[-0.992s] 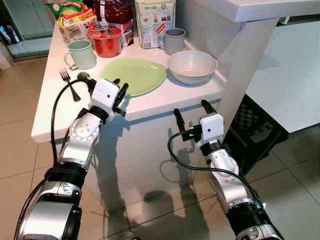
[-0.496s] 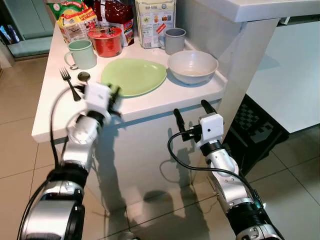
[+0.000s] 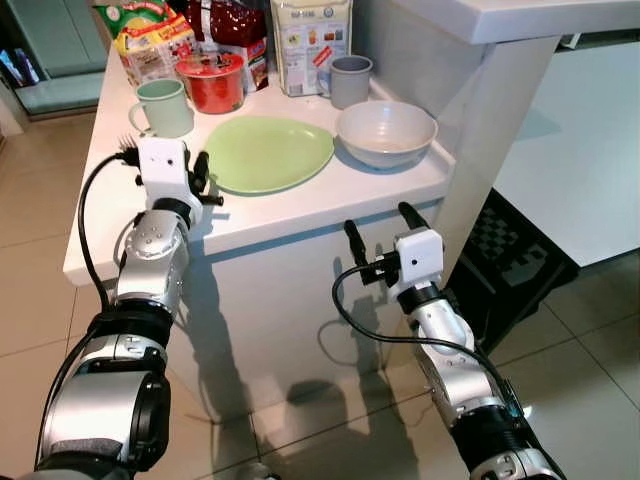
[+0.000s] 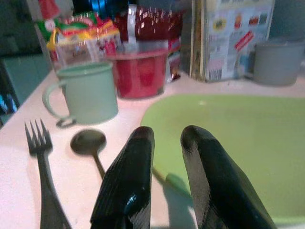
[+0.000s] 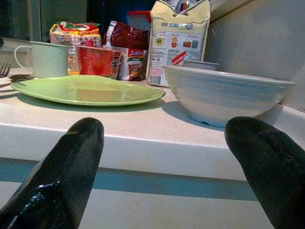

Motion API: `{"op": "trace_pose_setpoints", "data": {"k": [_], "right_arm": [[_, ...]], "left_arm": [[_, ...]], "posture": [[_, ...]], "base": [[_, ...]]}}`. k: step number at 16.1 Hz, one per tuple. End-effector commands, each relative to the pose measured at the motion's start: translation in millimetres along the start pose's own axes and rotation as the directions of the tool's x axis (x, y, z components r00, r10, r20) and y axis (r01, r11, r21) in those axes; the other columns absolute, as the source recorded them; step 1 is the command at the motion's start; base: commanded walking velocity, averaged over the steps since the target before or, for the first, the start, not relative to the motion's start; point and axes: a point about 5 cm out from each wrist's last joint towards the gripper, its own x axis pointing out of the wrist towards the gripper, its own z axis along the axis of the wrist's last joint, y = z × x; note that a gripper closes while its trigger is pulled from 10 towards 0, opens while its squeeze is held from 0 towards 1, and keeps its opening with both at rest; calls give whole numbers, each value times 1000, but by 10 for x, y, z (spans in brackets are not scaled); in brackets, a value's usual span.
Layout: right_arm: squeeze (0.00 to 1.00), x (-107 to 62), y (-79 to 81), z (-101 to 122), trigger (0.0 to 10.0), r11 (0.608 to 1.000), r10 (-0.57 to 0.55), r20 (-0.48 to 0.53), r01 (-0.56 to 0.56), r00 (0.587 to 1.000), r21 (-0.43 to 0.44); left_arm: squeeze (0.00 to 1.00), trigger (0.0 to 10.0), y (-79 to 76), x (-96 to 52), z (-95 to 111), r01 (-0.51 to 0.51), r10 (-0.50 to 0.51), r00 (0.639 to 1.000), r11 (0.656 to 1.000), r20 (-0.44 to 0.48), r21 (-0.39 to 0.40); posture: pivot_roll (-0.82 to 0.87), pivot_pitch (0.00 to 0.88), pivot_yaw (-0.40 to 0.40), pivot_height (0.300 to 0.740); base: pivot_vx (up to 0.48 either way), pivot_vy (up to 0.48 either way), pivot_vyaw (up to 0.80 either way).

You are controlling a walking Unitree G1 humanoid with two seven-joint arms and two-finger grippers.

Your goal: Setting the table

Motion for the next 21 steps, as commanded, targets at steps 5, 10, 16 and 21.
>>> {"op": "trace_pose_setpoints", "data": {"k": [5,10,16,21], "right_arm": [[0,23,3,-12,10000,1000,7,-12,-7,1000,1],[0,8,24,-38,10000,1000,12,-23,-12,1000,5],[0,7,33,-49,10000,1000,18,-31,-18,999,6],[0,10,53,-68,10000,1000,25,-42,-25,999,10]], "left_arm": [[0,10000,-87,36,-9,35,-35,999,999,-19,-5],[0,10000,-175,78,-57,66,-64,993,998,-104,16],[0,10000,-83,112,-103,33,-28,978,999,-206,19],[0,10000,-27,107,-134,27,-20,968,999,-250,24]], "posture": [[68,0,40,740],[73,0,41,740],[72,0,40,740],[84,0,35,740]], "base": [[0,0,0],[0,0,0],[0,0,0],[0,0,0]]}}
